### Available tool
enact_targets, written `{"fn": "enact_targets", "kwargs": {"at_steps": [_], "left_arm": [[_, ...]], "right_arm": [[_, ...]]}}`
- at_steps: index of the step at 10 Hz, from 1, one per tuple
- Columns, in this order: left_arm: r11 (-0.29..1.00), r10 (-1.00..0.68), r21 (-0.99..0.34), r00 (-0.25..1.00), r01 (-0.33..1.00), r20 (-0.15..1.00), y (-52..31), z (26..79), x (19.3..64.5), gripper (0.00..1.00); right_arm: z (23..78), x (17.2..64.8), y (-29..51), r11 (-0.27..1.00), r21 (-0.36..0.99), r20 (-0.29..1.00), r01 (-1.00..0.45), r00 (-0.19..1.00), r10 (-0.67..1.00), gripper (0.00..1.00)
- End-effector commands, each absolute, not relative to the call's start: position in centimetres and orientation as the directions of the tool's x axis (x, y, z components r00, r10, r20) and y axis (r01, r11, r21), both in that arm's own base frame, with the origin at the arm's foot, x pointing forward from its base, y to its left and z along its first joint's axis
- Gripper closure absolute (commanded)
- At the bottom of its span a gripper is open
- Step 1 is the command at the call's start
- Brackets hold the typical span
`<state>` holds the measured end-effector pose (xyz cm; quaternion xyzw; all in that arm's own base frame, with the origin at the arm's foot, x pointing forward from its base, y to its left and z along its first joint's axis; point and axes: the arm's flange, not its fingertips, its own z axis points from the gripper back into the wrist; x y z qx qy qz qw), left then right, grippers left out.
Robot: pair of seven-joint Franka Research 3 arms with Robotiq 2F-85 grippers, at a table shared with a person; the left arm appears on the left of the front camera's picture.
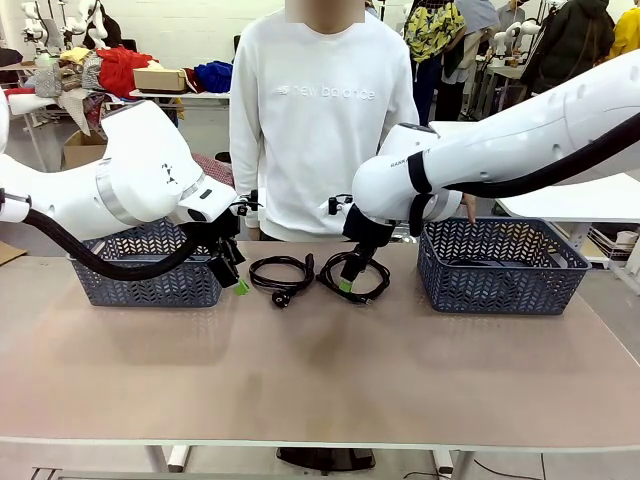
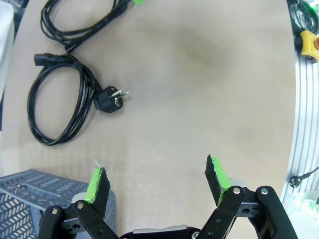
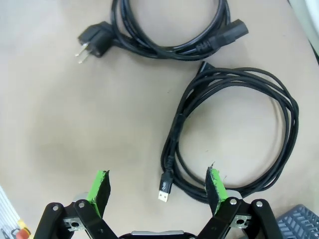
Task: Organize the cables according to human instructions.
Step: Pick up a bundle of cables and place it in the basket indicated by the human.
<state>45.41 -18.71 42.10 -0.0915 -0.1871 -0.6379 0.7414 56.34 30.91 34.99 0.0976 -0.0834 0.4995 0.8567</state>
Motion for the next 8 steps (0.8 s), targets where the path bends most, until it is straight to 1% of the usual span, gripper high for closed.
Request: {"fn": "enact_targets", "kwargs": {"at_steps": [1,5,8], "left_arm": [[0.172,-0.911,0.108,0.116,0.979,0.396,-18.7,42.1,45.4,0.00],[0.172,-0.911,0.108,0.116,0.979,0.396,-18.7,42.1,45.4,0.00],[0.172,-0.911,0.108,0.116,0.979,0.396,-18.7,42.1,45.4,0.00]], "right_arm": [[34.6,57.3,32.4,0.528,0.052,0.212,-0.848,0.526,0.824,0.00],[32.8,58.3,34.3,0.540,0.023,0.185,-0.841,0.534,0.825,0.00],[31.7,58.9,35.3,0.548,0.006,0.141,-0.836,0.544,0.827,0.00]]}}
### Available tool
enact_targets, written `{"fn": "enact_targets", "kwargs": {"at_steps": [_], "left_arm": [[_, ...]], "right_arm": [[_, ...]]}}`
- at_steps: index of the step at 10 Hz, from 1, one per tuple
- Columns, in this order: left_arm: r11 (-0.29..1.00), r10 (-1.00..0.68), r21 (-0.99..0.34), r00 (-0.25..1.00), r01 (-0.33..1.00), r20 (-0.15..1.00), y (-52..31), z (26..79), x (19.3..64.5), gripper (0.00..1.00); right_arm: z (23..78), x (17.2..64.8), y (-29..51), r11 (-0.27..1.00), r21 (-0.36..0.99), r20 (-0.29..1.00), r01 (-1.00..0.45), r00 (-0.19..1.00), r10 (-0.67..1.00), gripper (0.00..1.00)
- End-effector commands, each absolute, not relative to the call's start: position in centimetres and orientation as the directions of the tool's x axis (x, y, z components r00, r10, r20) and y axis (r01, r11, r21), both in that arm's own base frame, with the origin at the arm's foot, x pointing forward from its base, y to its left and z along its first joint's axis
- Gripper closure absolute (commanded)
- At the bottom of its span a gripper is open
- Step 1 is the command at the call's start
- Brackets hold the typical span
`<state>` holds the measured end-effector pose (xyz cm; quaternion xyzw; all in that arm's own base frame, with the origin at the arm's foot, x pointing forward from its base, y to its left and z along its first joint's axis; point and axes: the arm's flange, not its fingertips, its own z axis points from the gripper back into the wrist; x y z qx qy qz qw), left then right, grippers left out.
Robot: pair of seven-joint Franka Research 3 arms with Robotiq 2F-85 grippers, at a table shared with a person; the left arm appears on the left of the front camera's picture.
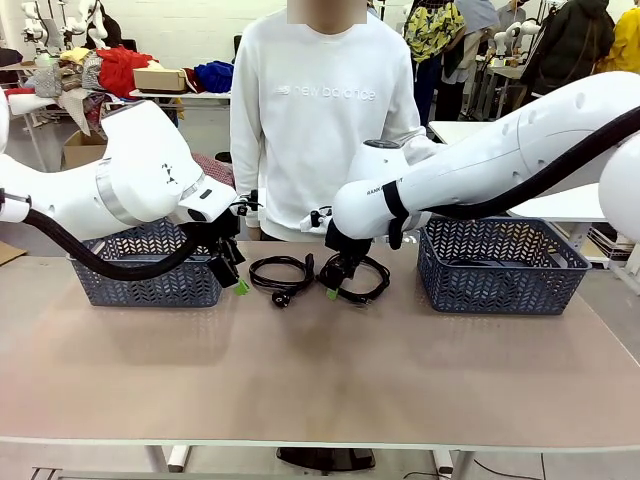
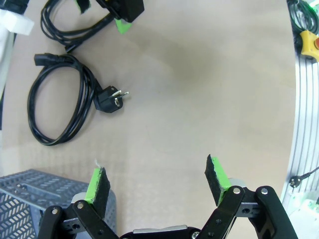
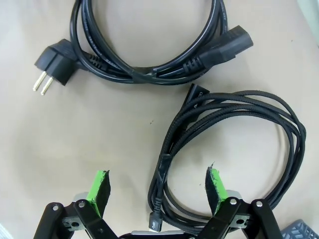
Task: Organize the cables according to human instructions.
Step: Pick up a bundle of cables and place it in the basket indicated by the human.
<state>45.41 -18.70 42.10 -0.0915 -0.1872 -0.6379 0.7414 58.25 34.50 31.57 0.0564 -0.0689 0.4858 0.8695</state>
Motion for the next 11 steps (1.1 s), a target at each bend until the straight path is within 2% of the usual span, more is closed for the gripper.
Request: {"fn": "enact_targets", "kwargs": {"at_steps": [1,4,11], "left_arm": [[0.172,-0.911,0.108,0.116,0.979,0.396,-18.65,42.09,45.37,0.00],[0.172,-0.911,0.108,0.116,0.979,0.396,-18.65,42.09,45.37,0.00],[0.172,-0.911,0.108,0.116,0.979,0.396,-18.65,42.09,45.37,0.00]], "right_arm": [[31.38,58.99,35.41,0.546,-0.005,0.132,-0.838,0.541,0.831,0.00],[31.14,59.11,35.81,0.538,0.007,0.119,-0.843,0.534,0.837,0.00],[31.17,59.38,35.92,0.546,0.031,0.115,-0.837,0.546,0.830,0.69]]}}
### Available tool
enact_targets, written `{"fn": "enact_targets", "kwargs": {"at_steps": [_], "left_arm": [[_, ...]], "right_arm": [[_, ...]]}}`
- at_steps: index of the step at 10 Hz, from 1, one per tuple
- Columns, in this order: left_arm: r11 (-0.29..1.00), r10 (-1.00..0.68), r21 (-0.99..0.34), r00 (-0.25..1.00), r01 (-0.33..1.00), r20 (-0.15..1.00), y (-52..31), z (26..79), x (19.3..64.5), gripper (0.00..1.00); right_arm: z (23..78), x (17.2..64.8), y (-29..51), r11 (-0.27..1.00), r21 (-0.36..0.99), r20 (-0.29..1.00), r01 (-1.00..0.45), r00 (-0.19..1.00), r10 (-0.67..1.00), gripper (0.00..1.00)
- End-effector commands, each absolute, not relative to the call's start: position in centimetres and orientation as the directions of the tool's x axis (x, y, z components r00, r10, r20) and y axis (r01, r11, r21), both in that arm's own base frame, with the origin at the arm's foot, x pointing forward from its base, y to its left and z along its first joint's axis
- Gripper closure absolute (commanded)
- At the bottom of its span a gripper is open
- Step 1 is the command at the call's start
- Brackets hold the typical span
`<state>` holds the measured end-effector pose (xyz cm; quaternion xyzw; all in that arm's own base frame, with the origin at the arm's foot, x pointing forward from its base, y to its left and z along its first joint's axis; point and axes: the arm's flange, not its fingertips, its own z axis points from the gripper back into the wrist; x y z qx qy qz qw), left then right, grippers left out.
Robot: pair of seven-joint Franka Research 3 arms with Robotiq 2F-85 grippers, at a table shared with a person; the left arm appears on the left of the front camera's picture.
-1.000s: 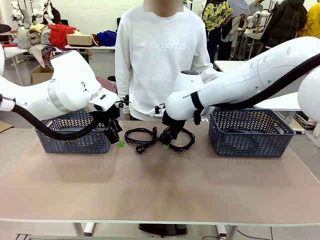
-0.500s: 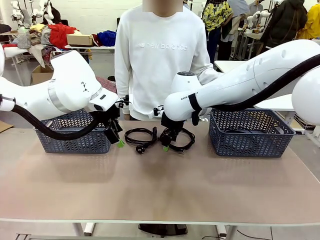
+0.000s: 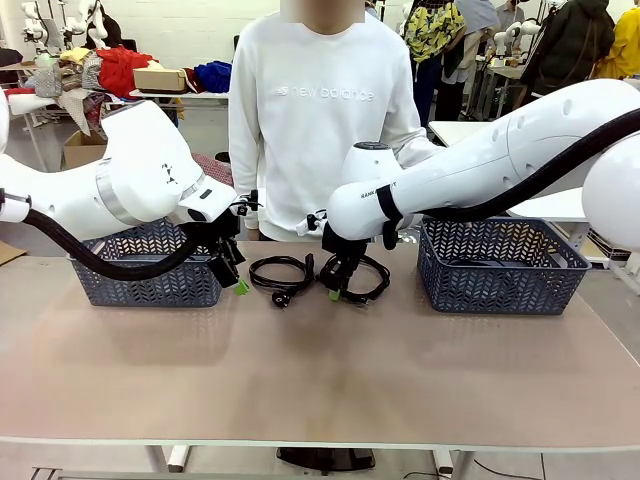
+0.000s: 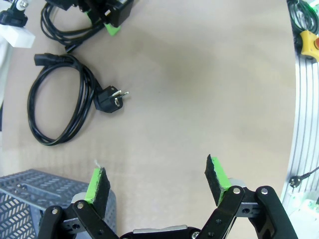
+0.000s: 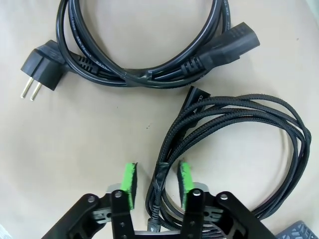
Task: Organize the cables according to human instructions.
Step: Pick up a bundle of cables and place it in the basket indicated by the human.
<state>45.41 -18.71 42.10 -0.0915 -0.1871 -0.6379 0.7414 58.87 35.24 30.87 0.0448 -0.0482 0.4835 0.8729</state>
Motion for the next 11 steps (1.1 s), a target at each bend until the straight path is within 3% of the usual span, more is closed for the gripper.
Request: {"fn": "enact_targets", "kwargs": {"at_steps": [1,3,8,11], "left_arm": [[0.172,-0.911,0.108,0.116,0.979,0.396,-18.7,42.1,45.4,0.00],[0.172,-0.911,0.108,0.116,0.979,0.396,-18.7,42.1,45.4,0.00],[0.172,-0.911,0.108,0.116,0.979,0.396,-18.7,42.1,45.4,0.00],[0.172,-0.911,0.108,0.116,0.979,0.396,-18.7,42.1,45.4,0.00]], "right_arm": [[31.2,59.4,35.9,0.545,0.036,0.113,-0.838,0.545,0.831,0.80],[31.4,59.4,35.9,0.557,0.035,0.115,-0.830,0.557,0.822,1.00],[32.4,58.6,34.0,0.675,0.063,0.091,-0.735,0.678,0.730,1.00],[34.9,57.3,33.1,0.666,-0.029,0.099,-0.746,0.661,0.744,1.00]]}}
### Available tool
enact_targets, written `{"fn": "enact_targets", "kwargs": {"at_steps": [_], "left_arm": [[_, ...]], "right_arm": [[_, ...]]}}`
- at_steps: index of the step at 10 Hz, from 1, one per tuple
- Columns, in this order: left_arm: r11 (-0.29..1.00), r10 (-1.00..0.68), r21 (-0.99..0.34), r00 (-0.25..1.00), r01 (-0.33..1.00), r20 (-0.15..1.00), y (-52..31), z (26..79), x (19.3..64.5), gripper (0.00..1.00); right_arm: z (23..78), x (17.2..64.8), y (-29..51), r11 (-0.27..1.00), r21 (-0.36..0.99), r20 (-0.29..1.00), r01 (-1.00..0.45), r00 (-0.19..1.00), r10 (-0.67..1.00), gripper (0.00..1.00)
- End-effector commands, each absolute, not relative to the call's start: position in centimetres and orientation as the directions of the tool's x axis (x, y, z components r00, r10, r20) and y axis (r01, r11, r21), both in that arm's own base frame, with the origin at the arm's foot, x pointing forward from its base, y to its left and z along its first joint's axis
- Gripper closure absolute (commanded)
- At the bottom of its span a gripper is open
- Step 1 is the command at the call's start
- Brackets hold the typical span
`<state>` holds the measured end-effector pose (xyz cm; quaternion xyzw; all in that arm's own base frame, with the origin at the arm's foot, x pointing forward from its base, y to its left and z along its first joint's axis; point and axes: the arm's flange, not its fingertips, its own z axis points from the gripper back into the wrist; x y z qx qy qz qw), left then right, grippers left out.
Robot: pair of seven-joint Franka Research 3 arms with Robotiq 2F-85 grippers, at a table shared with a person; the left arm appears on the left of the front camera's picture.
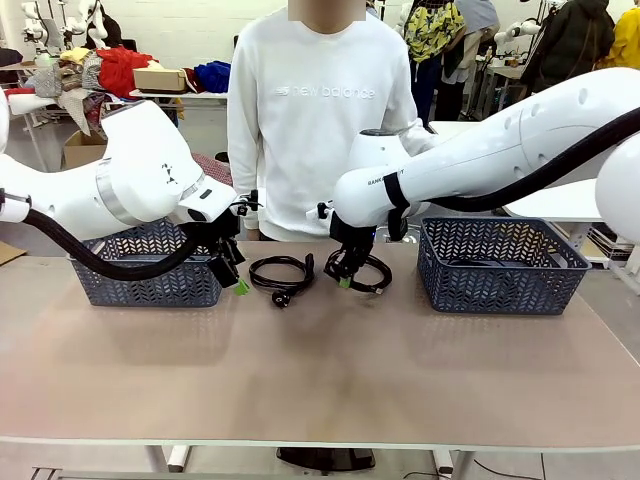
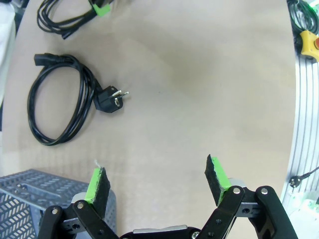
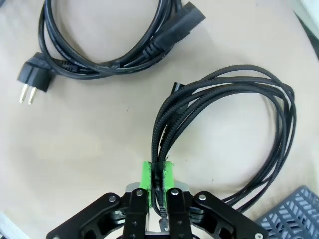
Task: Organize the cables according to human instructions.
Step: Pick up a bundle of cables and place it in the basket indicated by the human.
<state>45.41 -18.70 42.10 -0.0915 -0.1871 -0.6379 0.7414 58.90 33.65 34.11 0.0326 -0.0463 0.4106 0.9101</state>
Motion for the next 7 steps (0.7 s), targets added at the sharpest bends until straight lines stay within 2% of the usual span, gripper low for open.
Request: {"fn": "enact_targets", "kwargs": {"at_steps": [1,7], "left_arm": [[0.172,-0.911,0.108,0.116,0.979,0.396,-18.7,42.1,45.4,0.00],[0.172,-0.911,0.108,0.116,0.979,0.396,-18.7,42.1,45.4,0.00]], "right_arm": [[36.3,56.7,32.8,0.629,-0.032,0.095,-0.776,0.625,0.775,1.00],[45.1,54.1,29.7,0.326,-0.034,0.084,-0.945,0.322,0.943,1.00]]}}
